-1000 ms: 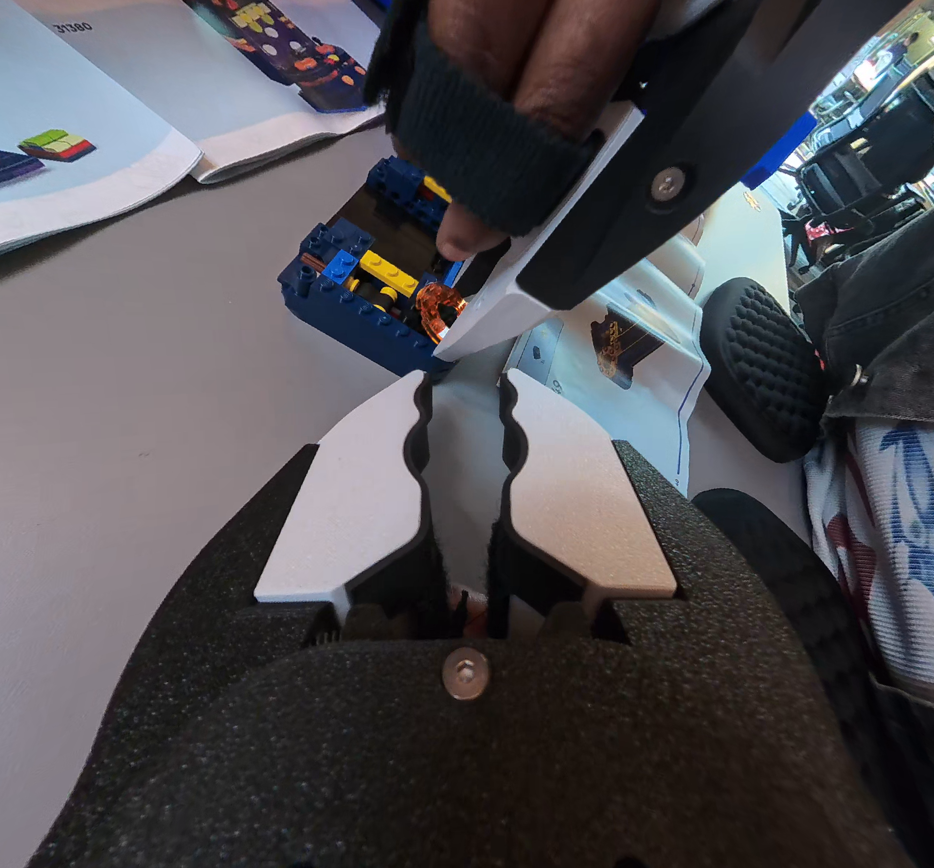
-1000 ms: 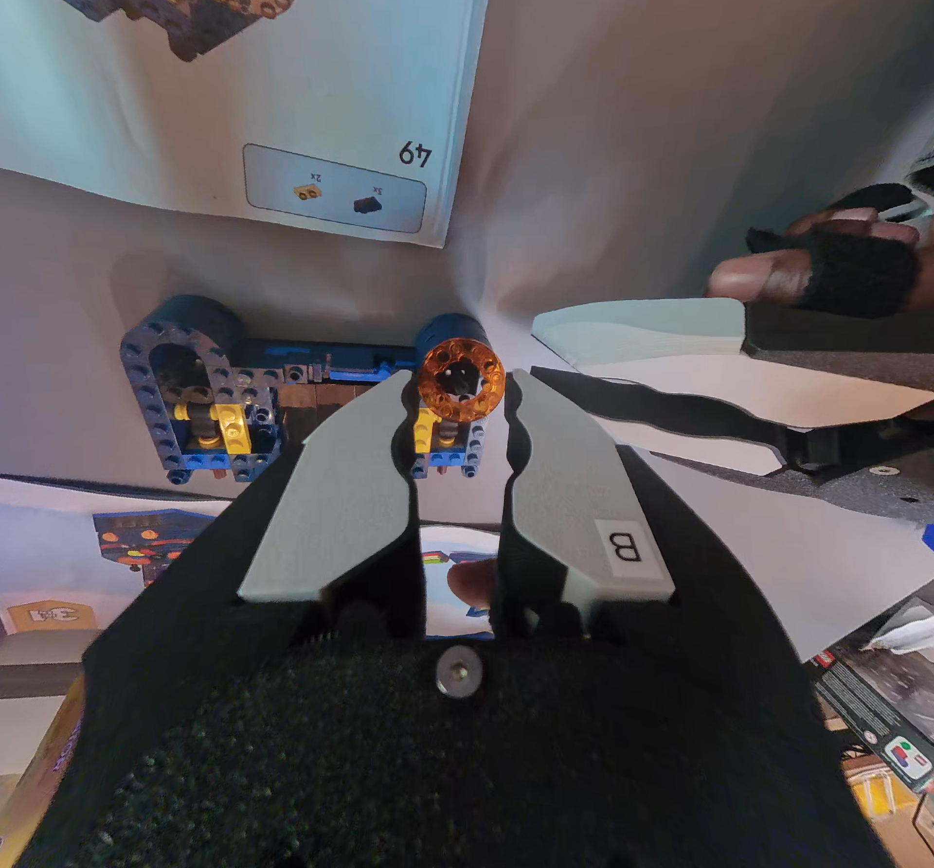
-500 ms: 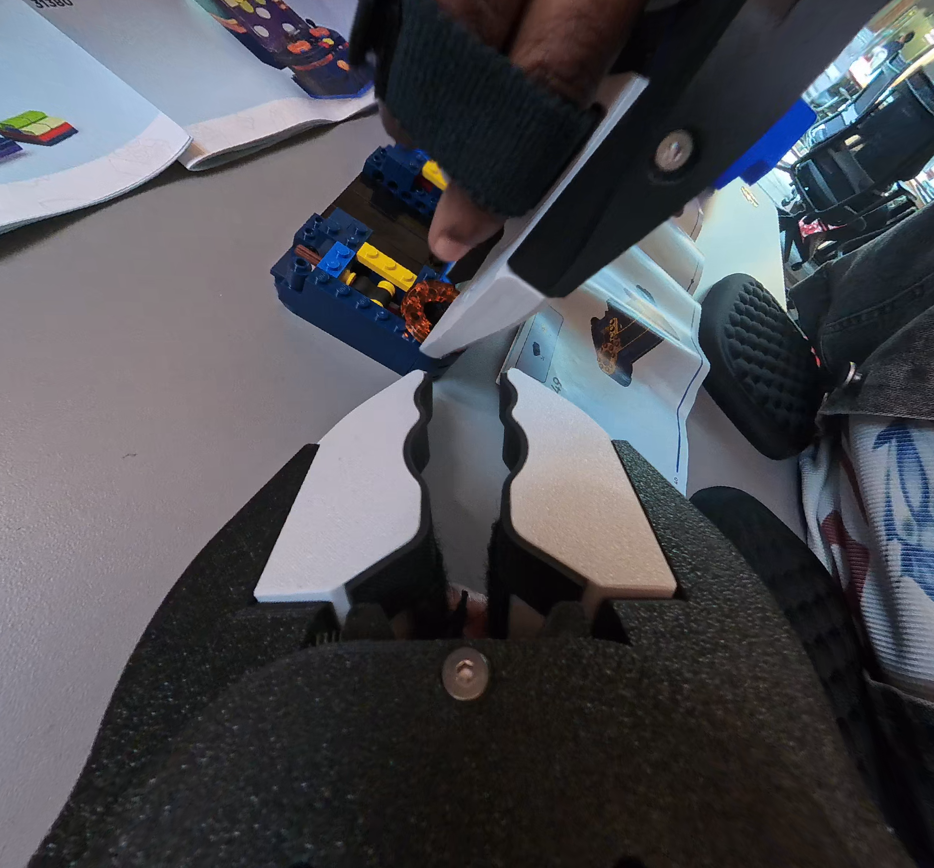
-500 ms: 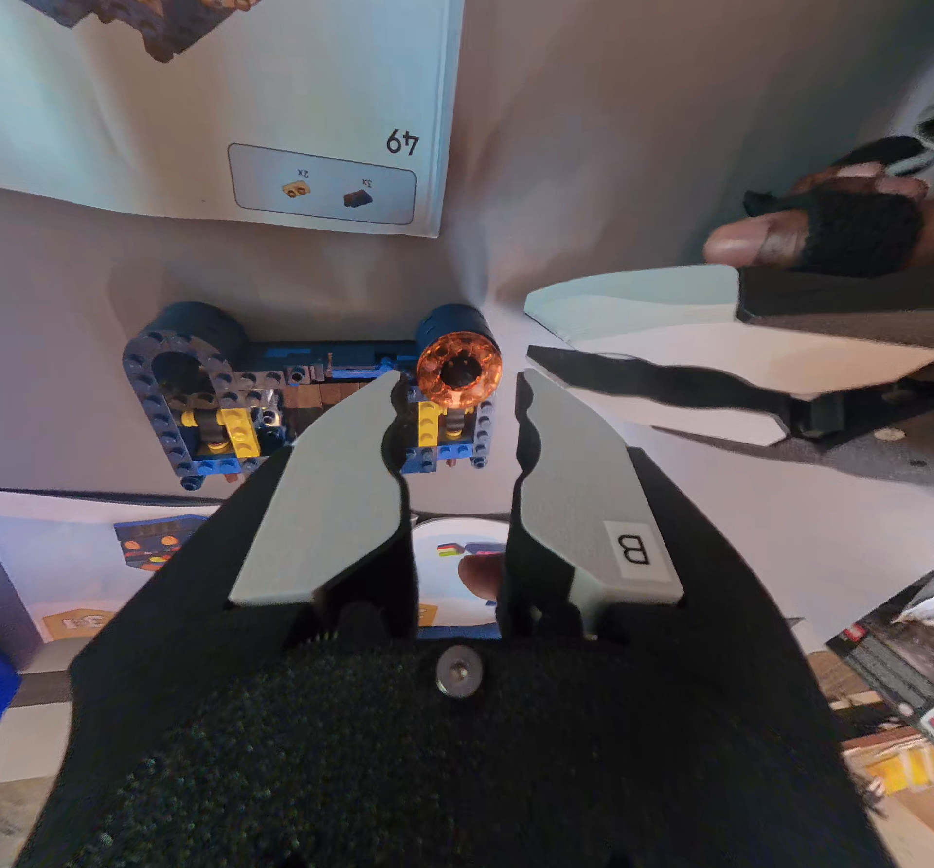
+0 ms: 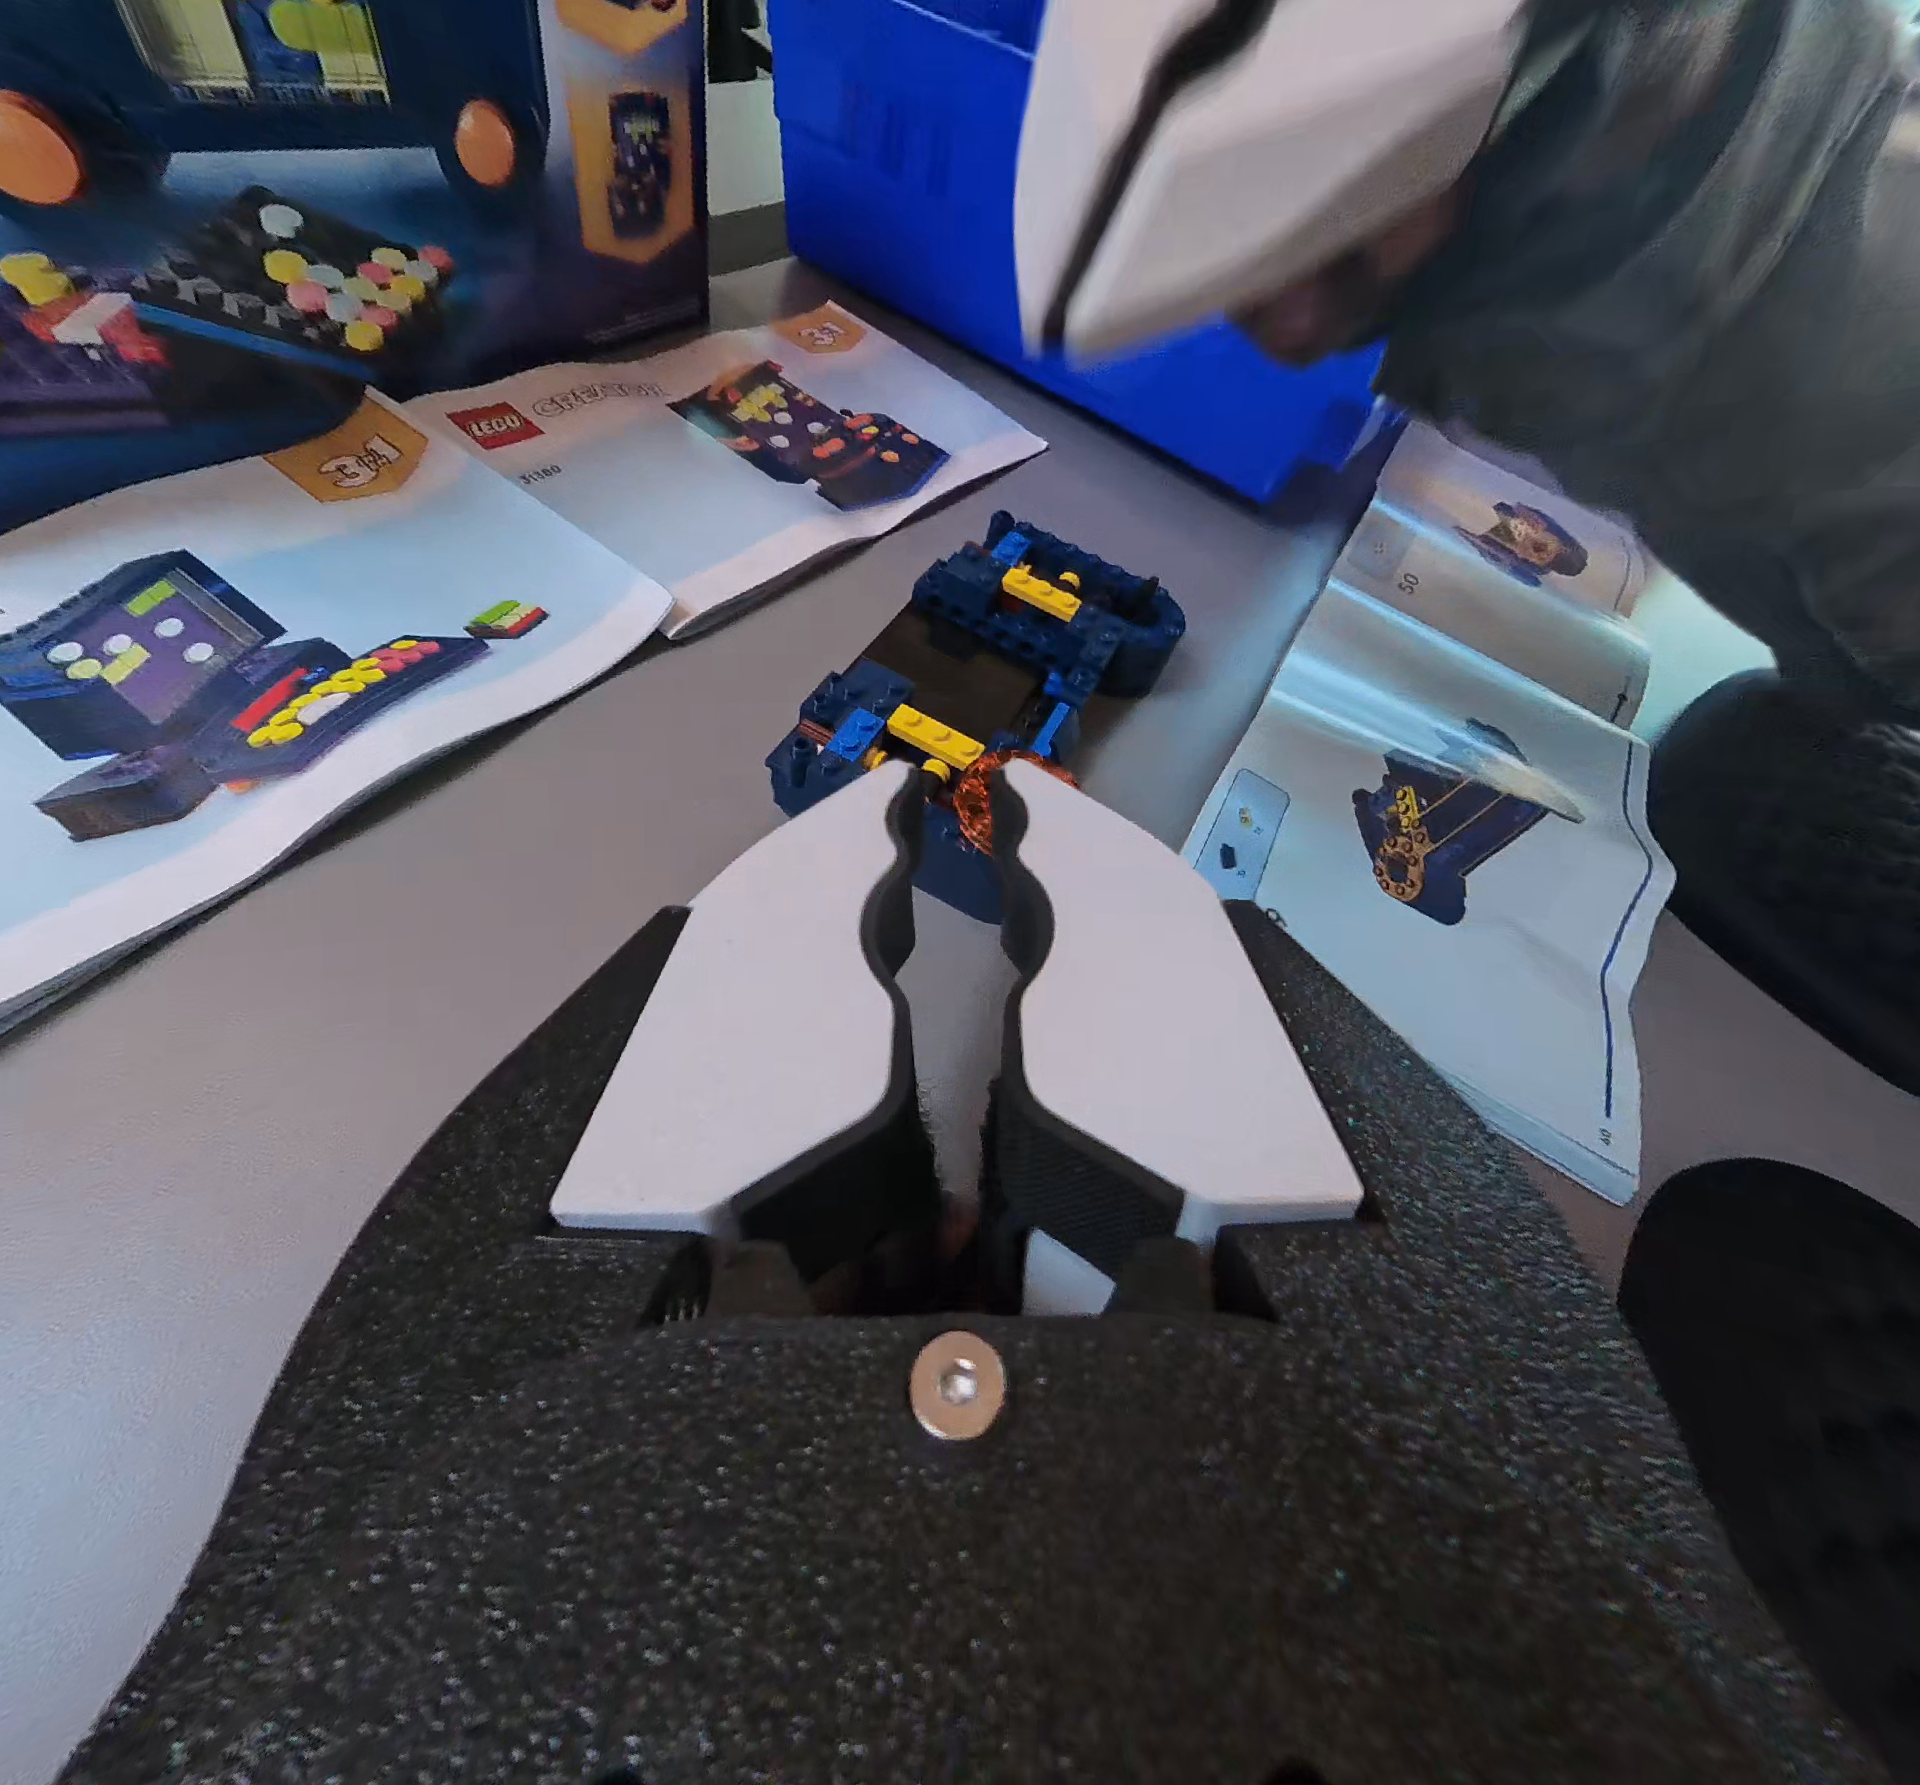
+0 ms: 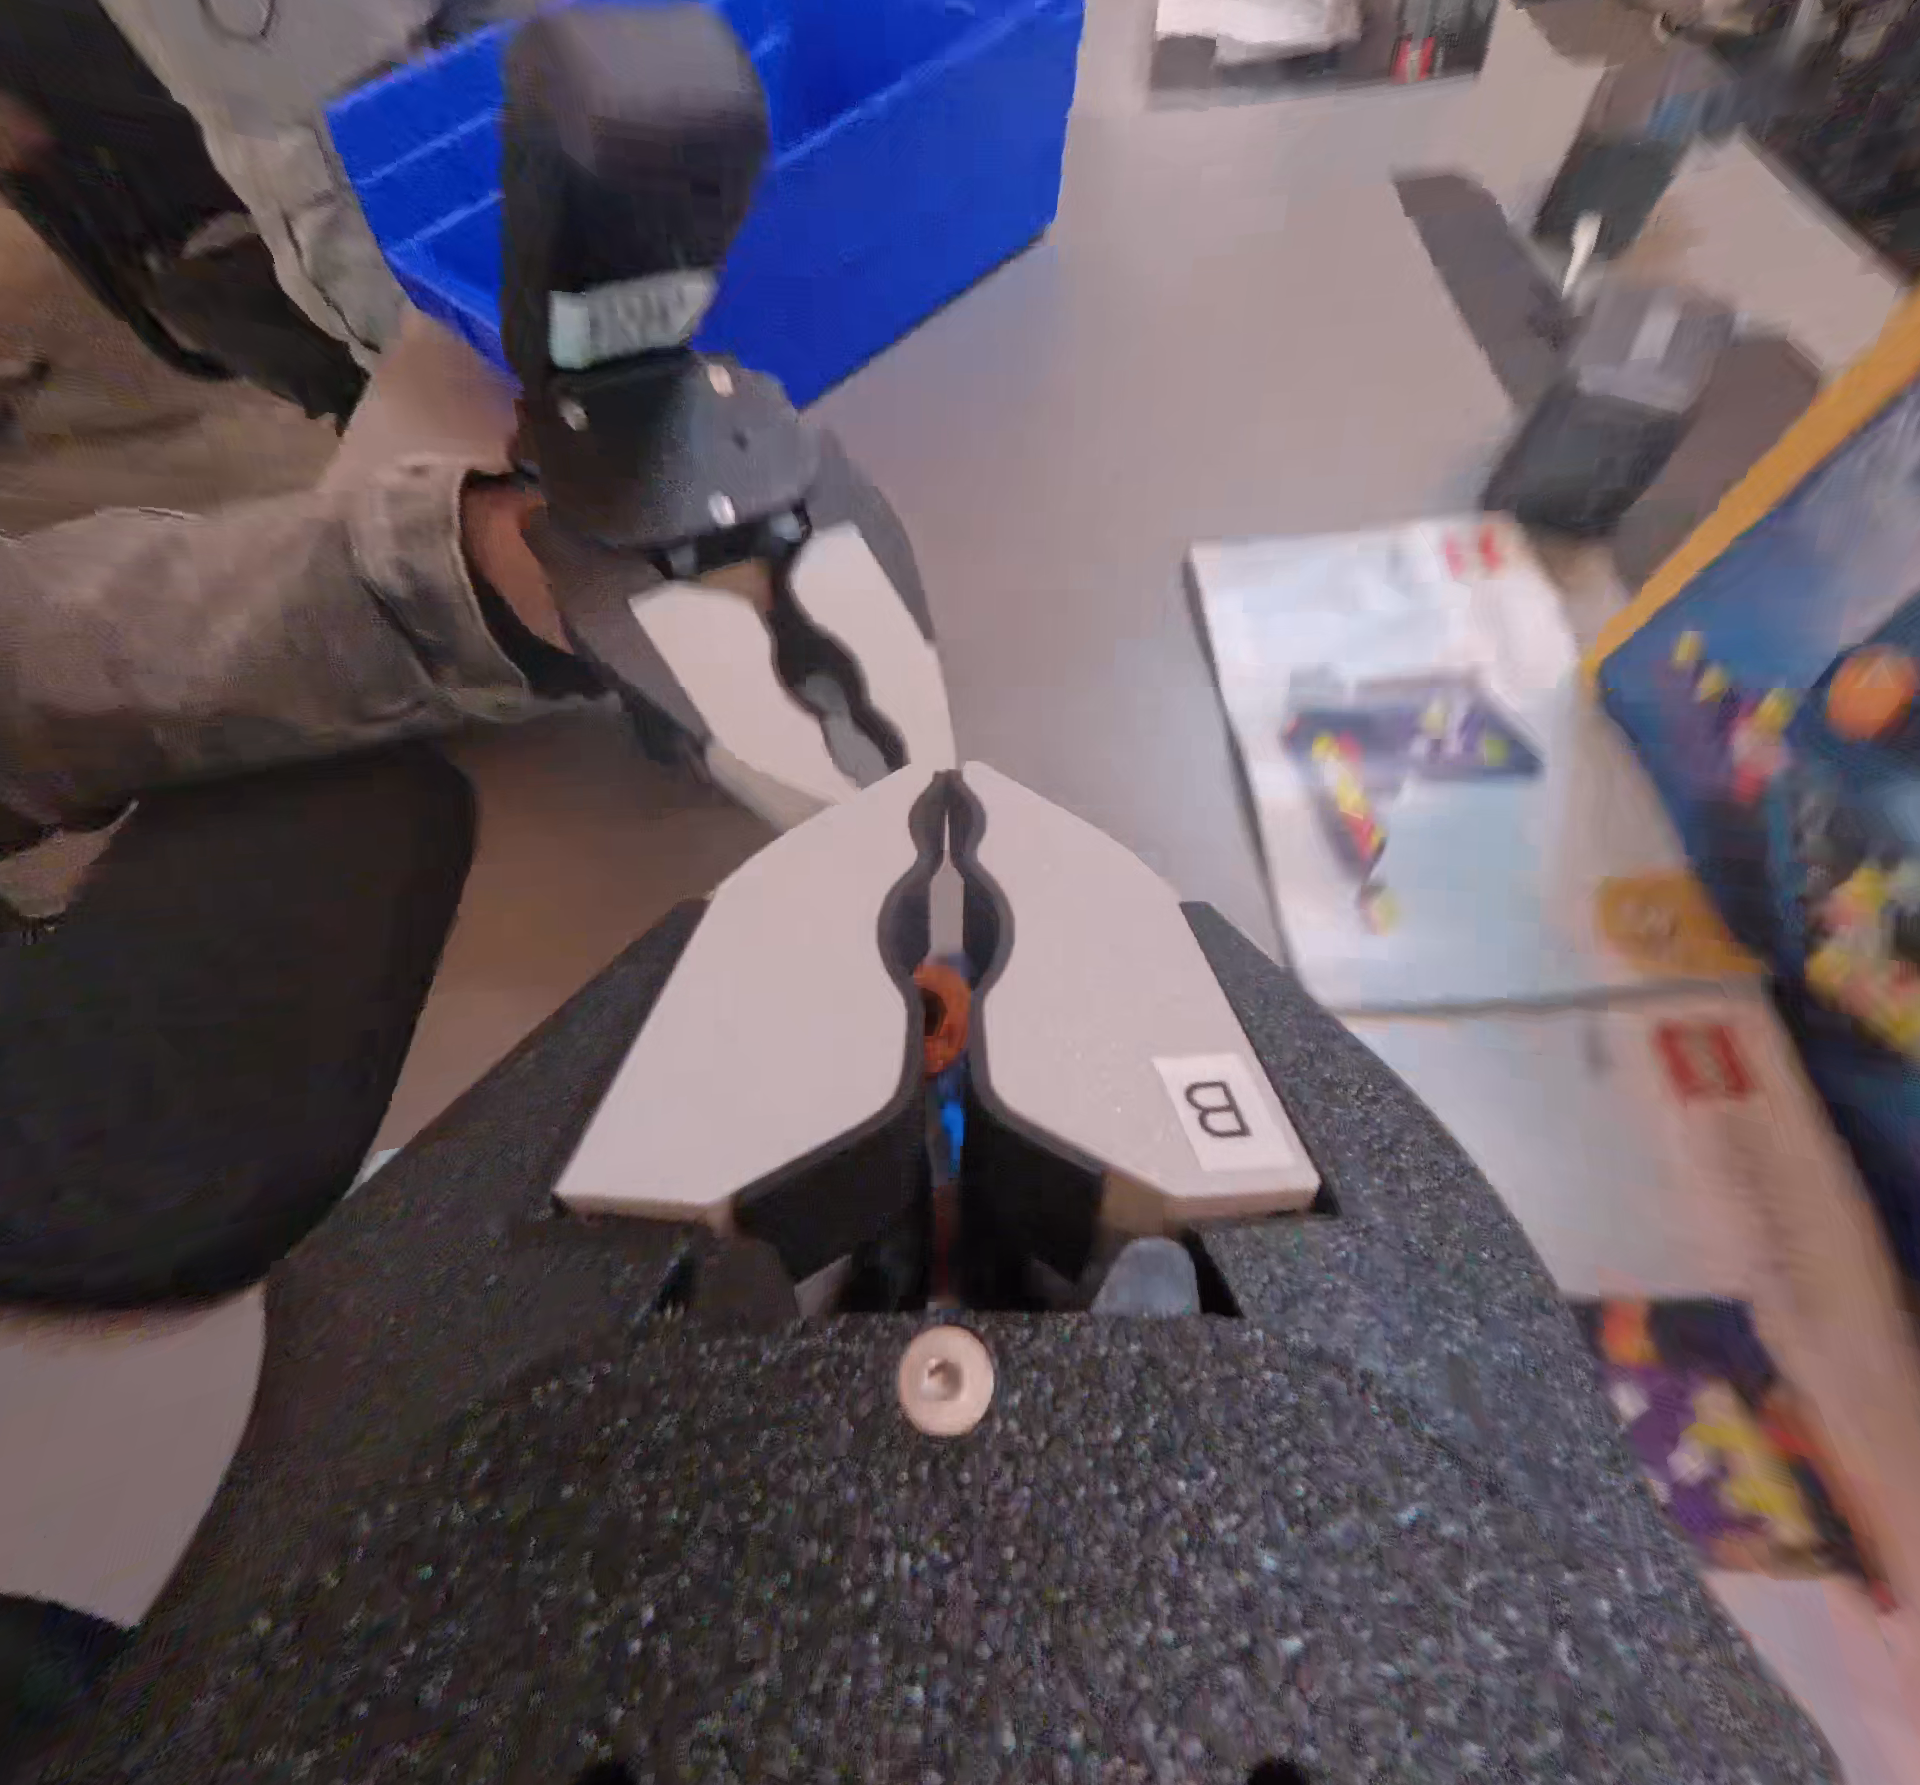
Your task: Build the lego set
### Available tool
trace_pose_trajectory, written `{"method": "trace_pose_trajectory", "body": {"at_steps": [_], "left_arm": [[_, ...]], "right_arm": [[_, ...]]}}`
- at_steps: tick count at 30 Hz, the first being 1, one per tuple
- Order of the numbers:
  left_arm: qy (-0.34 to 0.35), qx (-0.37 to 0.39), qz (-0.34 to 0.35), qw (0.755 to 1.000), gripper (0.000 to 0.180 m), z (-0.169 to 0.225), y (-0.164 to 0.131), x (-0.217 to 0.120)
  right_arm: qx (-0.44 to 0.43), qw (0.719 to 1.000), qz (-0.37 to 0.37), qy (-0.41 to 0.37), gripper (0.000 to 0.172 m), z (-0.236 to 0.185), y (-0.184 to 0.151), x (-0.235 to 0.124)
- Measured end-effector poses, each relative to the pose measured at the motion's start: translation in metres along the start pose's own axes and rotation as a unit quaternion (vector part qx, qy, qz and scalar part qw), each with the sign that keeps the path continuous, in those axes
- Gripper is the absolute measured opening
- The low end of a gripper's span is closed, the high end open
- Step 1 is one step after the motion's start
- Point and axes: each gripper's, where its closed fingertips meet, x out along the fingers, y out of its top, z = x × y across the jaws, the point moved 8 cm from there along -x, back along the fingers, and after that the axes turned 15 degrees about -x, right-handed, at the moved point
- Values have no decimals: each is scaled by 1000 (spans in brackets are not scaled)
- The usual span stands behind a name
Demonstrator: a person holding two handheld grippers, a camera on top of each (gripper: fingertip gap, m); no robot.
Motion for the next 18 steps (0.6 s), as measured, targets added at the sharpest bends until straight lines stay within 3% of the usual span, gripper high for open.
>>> {"method": "trace_pose_trajectory", "body": {"at_steps": [5, 8, 18], "left_arm": [[-12, 14, -52, 998, 11, 2, -8, 7], [-1, 22, -85, 996, 11, 0, -14, 12], [6, 28, -100, 995, 10, 1, -16, 15]], "right_arm": [[-52, 998, -45, -9, 0, -13, -59, 6], [-65, 997, -31, -5, 0, -14, -62, 11], [-81, 994, -68, 16, 0, -20, -75, 22]]}}
